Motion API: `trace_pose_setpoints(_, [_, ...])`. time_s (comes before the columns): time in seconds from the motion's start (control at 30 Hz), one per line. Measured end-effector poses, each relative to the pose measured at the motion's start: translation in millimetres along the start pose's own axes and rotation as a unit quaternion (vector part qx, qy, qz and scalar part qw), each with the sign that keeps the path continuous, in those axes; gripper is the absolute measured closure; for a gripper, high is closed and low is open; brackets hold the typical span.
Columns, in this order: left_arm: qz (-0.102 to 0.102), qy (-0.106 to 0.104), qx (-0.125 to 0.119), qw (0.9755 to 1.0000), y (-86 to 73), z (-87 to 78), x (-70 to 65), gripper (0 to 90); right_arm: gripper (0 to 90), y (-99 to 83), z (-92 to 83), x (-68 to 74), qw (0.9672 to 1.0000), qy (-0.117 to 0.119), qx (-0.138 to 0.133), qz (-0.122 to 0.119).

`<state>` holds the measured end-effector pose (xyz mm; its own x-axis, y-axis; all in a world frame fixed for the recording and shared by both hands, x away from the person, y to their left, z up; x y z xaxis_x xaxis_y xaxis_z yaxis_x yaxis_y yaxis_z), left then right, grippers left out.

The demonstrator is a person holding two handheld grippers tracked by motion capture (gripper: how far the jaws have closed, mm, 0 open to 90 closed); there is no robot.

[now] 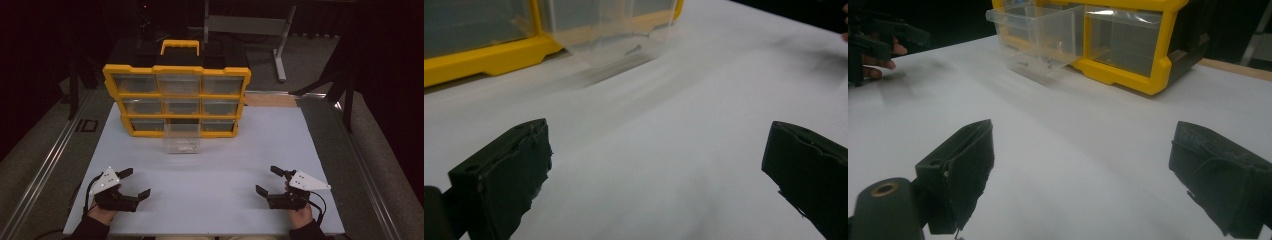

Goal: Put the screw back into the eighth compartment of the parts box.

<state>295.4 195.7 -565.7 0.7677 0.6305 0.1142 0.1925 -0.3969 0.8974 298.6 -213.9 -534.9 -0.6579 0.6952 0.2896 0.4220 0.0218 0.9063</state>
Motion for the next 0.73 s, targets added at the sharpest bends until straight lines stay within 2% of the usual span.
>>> trace_pose_setpoints(0.3, [-0.003, 0.008, -0.009, 0.9999, -2.9, -0.3, 1.8, 0.1, 10.9, -1.1, 0.4, -1.1, 1.0, 0.0, 0.002, 0.002])
trace_pose_setpoints(0.53, [0.005, 0.012, -0.006, 0.9999, -2.0, 1.3, 0.2, 0.1, 10.9, -1.6, 0.2, -1.8, 1.0, -0.001, 0.003, 0.002])
trace_pose_setpoints(0.73, [0.003, 0.011, -0.008, 0.9999, -2.2, 1.6, -0.1, 0.1, 10.9, -1.4, -0.1, -1.5, 1.0, -0.002, 0.003, -0.001])
Point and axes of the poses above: each handheld gripper's, and its own axes: z roughly forward along the jaws, y roughly out of its top, x roughly to its left, the point moved 9 cm from there along z, roughly forward along the jaws, and after that the axes turned 14 degrees about z, right-handed, at the moved point
